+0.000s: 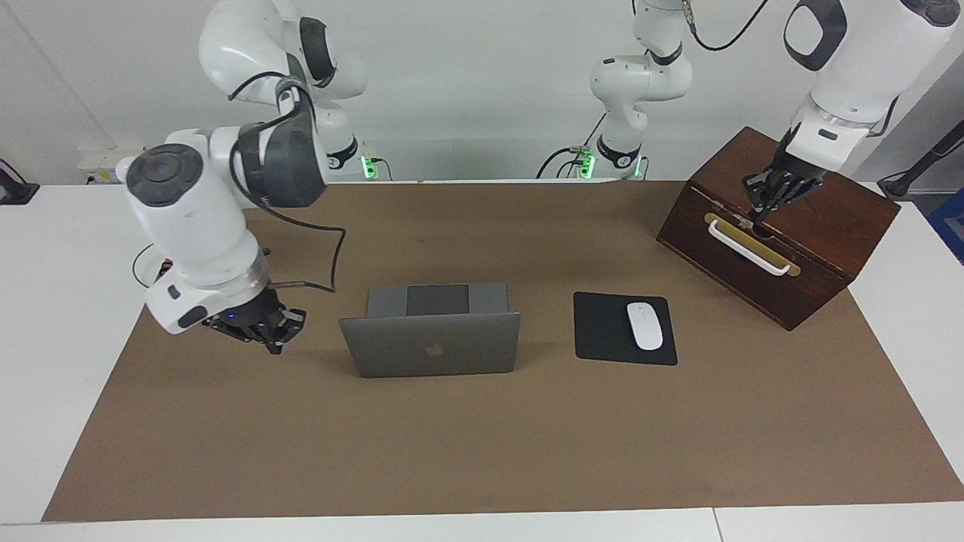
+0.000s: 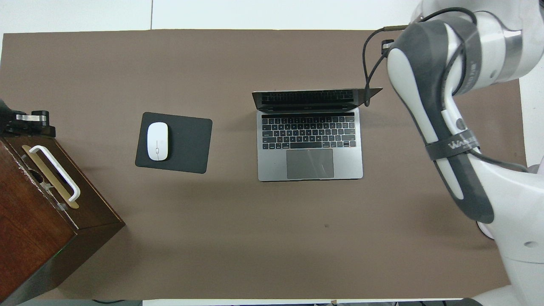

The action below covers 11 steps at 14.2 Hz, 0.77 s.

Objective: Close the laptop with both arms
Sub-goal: 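Reach the right gripper to the top edge of the laptop lid, then reach the left gripper to the laptop base while the right gripper holds the lid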

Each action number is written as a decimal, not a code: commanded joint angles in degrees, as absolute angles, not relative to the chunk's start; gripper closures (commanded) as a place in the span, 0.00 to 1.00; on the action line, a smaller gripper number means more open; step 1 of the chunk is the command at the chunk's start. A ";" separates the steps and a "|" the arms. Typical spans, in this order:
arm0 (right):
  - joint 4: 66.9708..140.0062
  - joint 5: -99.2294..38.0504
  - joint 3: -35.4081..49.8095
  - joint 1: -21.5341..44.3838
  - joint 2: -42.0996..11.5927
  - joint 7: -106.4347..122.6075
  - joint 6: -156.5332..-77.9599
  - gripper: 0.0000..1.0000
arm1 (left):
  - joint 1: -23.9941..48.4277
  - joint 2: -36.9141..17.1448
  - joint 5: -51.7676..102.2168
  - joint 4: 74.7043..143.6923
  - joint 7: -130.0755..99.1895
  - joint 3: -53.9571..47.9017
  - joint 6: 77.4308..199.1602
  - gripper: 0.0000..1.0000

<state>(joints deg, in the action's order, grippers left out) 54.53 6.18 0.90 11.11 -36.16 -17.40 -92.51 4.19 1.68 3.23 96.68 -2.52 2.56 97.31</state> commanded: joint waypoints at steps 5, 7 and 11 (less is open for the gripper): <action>52.82 8.09 0.88 15.11 -35.95 -26.80 -90.44 1.00 | 12.12 8.69 8.26 112.04 -2.64 3.08 113.96 1.00; 52.91 8.52 1.23 15.21 -35.95 -26.98 -91.23 1.00 | 14.40 10.54 9.31 116.70 -2.64 3.08 119.42 1.00; 52.91 9.32 1.41 14.41 -36.03 -21.11 -94.21 1.00 | 20.90 12.83 10.55 123.30 -2.64 3.08 128.56 1.00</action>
